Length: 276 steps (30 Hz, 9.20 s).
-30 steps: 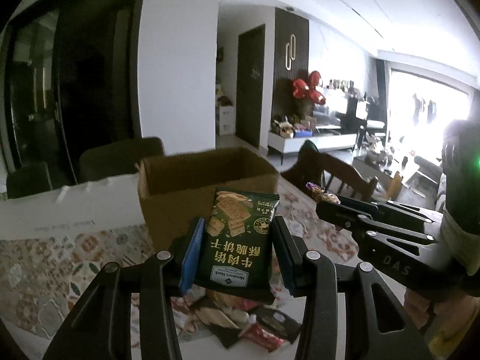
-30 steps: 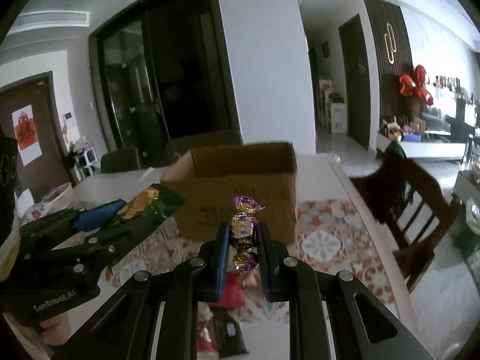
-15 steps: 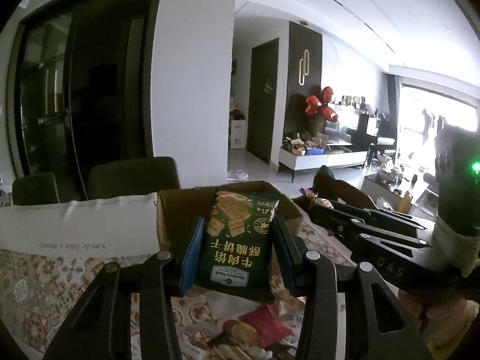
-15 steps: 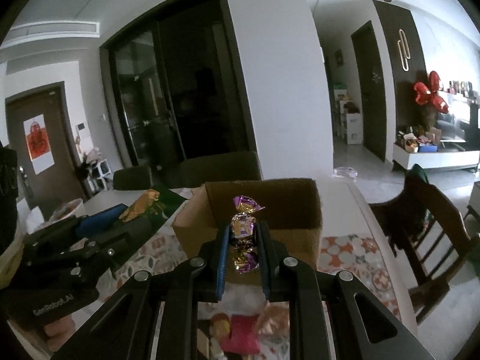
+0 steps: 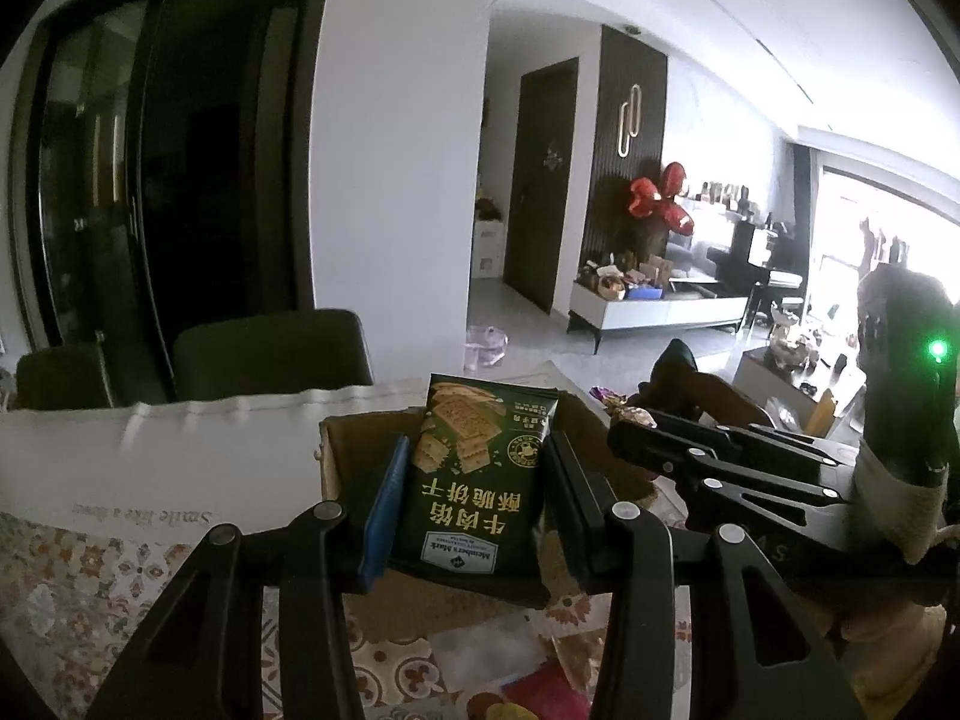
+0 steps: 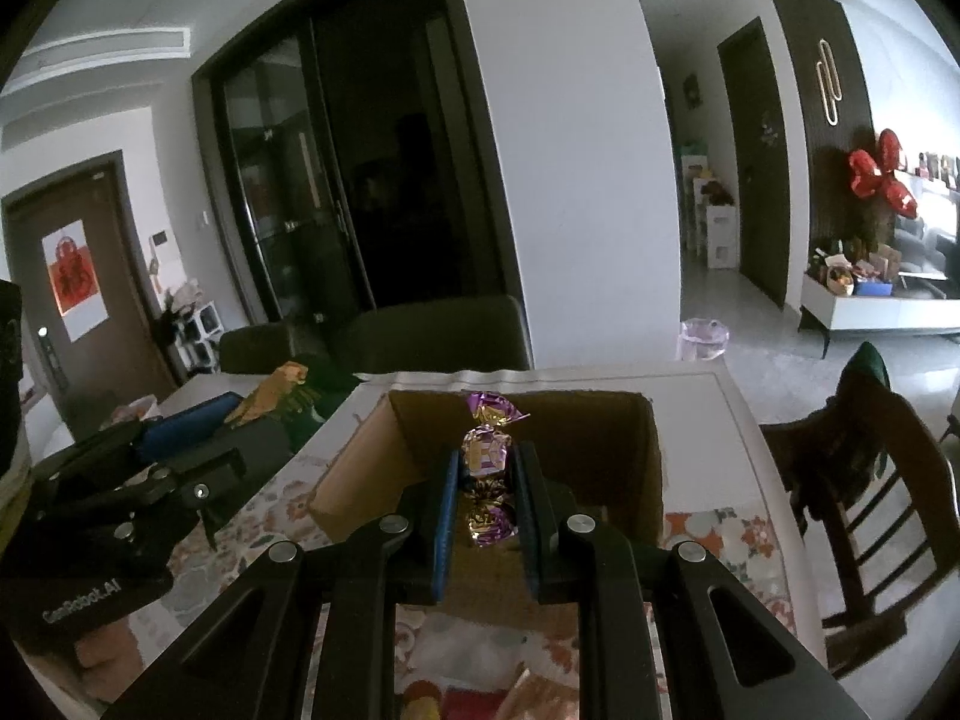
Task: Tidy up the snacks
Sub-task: 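Lower both items into the box and open both tools, then move both tools back toward the remaining snacks, then close the right tool on the red packet and dark packet, then grasp the dark cheese-cracker packet with the left tool while the right tool holds the red packet, then lift both packets and carry them over the cardboard box, then lower both packets into the box and open both tools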
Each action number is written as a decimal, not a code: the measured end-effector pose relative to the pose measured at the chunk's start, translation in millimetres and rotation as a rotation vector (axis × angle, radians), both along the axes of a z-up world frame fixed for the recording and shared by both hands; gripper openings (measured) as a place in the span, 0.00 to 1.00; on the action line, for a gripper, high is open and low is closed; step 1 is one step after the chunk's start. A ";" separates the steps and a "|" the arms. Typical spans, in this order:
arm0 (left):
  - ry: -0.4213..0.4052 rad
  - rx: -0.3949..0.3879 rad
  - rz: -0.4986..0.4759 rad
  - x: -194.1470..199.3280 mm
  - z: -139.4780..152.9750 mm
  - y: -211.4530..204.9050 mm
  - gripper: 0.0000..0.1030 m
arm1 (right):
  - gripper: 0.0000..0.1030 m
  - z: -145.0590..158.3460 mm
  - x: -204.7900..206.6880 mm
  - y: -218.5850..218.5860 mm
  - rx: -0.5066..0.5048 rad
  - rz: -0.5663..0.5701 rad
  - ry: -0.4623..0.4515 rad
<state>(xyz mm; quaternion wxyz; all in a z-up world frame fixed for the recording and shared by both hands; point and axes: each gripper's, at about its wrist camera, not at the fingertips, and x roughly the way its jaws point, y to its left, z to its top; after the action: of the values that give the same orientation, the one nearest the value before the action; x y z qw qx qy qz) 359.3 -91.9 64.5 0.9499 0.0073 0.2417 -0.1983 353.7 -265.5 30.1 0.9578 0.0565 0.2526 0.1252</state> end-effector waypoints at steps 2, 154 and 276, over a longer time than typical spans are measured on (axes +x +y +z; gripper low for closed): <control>0.024 -0.003 0.003 11.5 -2.9 -1.6 0.43 | 0.18 -0.8 6.9 1.9 -0.009 0.001 0.011; 0.577 0.071 0.184 -117.1 -211.5 -86.6 0.44 | 0.22 -166.1 -179.4 -58.1 -0.099 -0.248 0.237; 0.144 0.157 0.102 31.3 -25.7 -0.7 0.75 | 0.60 -21.3 33.2 0.0 -0.155 -0.147 0.078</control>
<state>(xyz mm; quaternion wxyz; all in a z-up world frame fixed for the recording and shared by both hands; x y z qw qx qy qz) 390.5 -92.6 38.8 0.9355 0.0549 0.3239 -0.1300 387.0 -265.5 8.8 0.9553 0.0054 0.2940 0.0324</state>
